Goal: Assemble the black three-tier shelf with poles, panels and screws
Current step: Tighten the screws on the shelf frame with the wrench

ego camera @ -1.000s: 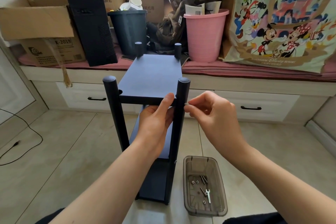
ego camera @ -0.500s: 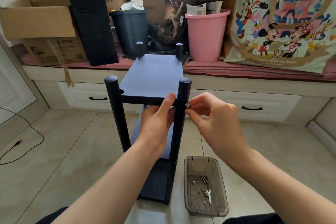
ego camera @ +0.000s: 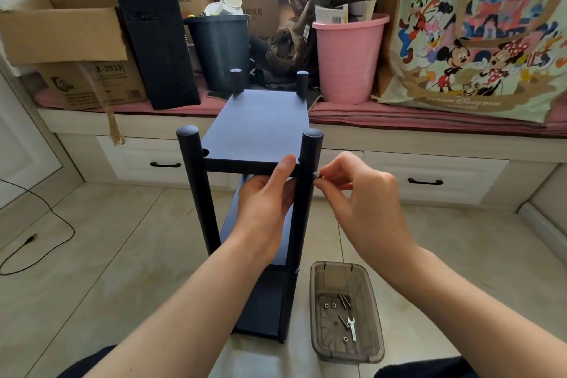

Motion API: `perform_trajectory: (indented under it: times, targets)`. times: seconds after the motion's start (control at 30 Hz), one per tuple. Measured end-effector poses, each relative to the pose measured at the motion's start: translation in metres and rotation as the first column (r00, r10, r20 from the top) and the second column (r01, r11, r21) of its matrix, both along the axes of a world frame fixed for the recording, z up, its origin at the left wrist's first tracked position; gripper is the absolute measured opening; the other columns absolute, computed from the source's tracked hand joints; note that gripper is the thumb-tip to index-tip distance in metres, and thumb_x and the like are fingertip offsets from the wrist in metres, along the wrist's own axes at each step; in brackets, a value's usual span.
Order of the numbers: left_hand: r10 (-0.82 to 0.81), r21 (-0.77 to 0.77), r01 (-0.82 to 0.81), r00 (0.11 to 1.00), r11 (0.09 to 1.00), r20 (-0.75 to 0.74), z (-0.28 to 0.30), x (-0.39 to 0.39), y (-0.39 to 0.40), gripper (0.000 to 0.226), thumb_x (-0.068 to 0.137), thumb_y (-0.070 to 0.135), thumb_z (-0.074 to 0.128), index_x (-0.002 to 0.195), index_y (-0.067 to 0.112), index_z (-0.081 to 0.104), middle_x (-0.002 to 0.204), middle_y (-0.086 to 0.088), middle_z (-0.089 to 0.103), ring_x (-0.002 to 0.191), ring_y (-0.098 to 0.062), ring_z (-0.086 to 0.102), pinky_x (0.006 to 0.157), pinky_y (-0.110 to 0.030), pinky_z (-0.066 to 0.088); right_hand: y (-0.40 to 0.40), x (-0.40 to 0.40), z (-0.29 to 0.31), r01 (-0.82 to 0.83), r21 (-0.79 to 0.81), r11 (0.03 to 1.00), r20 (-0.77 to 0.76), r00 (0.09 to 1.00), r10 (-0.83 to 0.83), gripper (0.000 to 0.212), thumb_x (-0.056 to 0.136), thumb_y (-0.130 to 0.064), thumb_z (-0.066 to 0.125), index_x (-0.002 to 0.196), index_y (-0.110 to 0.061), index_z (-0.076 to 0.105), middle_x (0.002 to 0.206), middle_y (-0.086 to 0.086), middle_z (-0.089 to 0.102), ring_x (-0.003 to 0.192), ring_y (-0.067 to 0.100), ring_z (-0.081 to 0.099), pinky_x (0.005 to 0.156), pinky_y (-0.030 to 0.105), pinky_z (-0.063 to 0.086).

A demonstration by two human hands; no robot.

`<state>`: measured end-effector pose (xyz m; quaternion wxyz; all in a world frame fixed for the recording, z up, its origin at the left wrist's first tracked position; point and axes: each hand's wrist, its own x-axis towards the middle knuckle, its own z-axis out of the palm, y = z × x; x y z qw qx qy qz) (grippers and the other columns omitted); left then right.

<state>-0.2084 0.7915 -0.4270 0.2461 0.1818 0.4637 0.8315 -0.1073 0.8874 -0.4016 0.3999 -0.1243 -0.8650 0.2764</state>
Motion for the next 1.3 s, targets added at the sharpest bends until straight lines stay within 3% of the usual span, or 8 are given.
perform_trajectory:
  times: [0.3,0.57,0.7,0.83,1.0,1.07,1.2,1.3]
  targets:
    - [0.019,-0.018,-0.019,1.0,1.0,-0.023,-0.0007,-0.0005,0.0011,0.033,0.082,0.039,0.068,0.103,0.014,0.07,0.103,-0.007,0.077,0.101,-0.024,0.074,0.086,-0.028,0.058,0.0013,-0.0057,-0.0017,-0.018,-0.078,0.997,-0.003,1.0,0.017,0.009,0.089,-0.015,0.073,0.087,-0.008,0.068,0.075,-0.002,0.071,0.07,0.007,0.068,0.066,0.016,0.051]
    - [0.033,-0.045,-0.035,0.999,0.998,-0.039,0.0003,0.0013,0.0012,0.02,0.091,0.034,0.066,0.1,0.017,0.071,0.104,-0.008,0.077,0.101,-0.024,0.073,0.091,-0.033,0.054,0.0011,-0.0087,0.0006,0.006,-0.058,0.998,0.013,1.0,-0.005,0.01,0.087,-0.016,0.075,0.087,-0.009,0.068,0.075,-0.003,0.071,0.069,0.006,0.067,0.067,0.016,0.051]
    - [0.037,-0.038,-0.039,0.999,0.999,-0.039,0.0019,0.0024,0.0001,0.016,0.094,0.031,0.065,0.086,0.024,0.077,0.099,-0.007,0.077,0.097,-0.025,0.074,0.083,-0.029,0.058,0.0035,-0.0083,0.0053,-0.032,-0.265,0.964,0.015,0.999,0.037,0.009,0.086,-0.018,0.076,0.081,-0.012,0.071,0.068,-0.006,0.072,0.067,0.004,0.069,0.071,0.026,0.056]
    - [0.029,-0.044,-0.032,0.998,0.999,-0.055,0.0035,0.0031,-0.0002,0.019,0.092,0.034,0.065,0.08,0.03,0.08,0.099,-0.006,0.078,0.098,-0.024,0.074,0.089,-0.034,0.055,0.0025,-0.0074,0.0079,-0.059,-0.402,0.914,0.015,0.997,0.071,0.013,0.088,-0.021,0.074,0.078,-0.013,0.071,0.065,-0.004,0.073,0.066,0.009,0.07,0.076,0.04,0.058]
    - [0.028,-0.022,-0.029,0.998,0.999,-0.047,0.0033,0.0035,-0.0005,0.018,0.082,0.039,0.068,0.086,0.026,0.08,0.103,-0.007,0.077,0.1,-0.023,0.074,0.089,-0.031,0.056,-0.0008,-0.0064,0.0071,0.063,0.0,0.998,0.124,0.99,-0.062,0.016,0.091,-0.028,0.071,0.088,-0.013,0.067,0.074,-0.003,0.071,0.072,0.017,0.068,0.072,0.04,0.055]
    - [0.022,-0.02,-0.023,0.998,1.0,-0.054,0.0035,0.0042,-0.0006,0.017,0.082,0.039,0.067,0.085,0.028,0.08,0.103,-0.006,0.078,0.099,-0.022,0.074,0.085,-0.027,0.057,0.0,-0.0071,0.0067,0.081,0.053,0.995,0.128,0.988,-0.087,0.018,0.091,-0.031,0.07,0.089,-0.014,0.067,0.077,-0.002,0.071,0.075,0.021,0.068,0.072,0.042,0.055]
    - [0.035,-0.043,-0.037,0.998,0.998,-0.058,0.0061,0.0053,-0.0022,0.018,0.085,0.038,0.067,0.083,0.027,0.08,0.099,-0.005,0.078,0.098,-0.023,0.074,0.086,-0.028,0.058,0.004,-0.0078,0.0074,0.029,-0.134,0.99,0.079,0.997,-0.019,0.012,0.087,-0.026,0.075,0.082,-0.017,0.069,0.068,-0.011,0.07,0.067,0.005,0.068,0.072,0.034,0.056]
    - [0.071,-0.17,-0.087,0.993,0.982,-0.099,0.0056,0.005,-0.0039,0.021,0.091,0.041,0.065,0.098,0.023,0.074,0.1,0.002,0.078,0.099,-0.016,0.074,0.093,-0.03,0.054,0.0061,-0.0078,0.0078,-0.011,-0.211,0.977,0.059,0.998,0.024,0.011,0.085,-0.024,0.077,0.078,-0.018,0.069,0.065,-0.011,0.07,0.065,0.001,0.068,0.066,0.019,0.053]
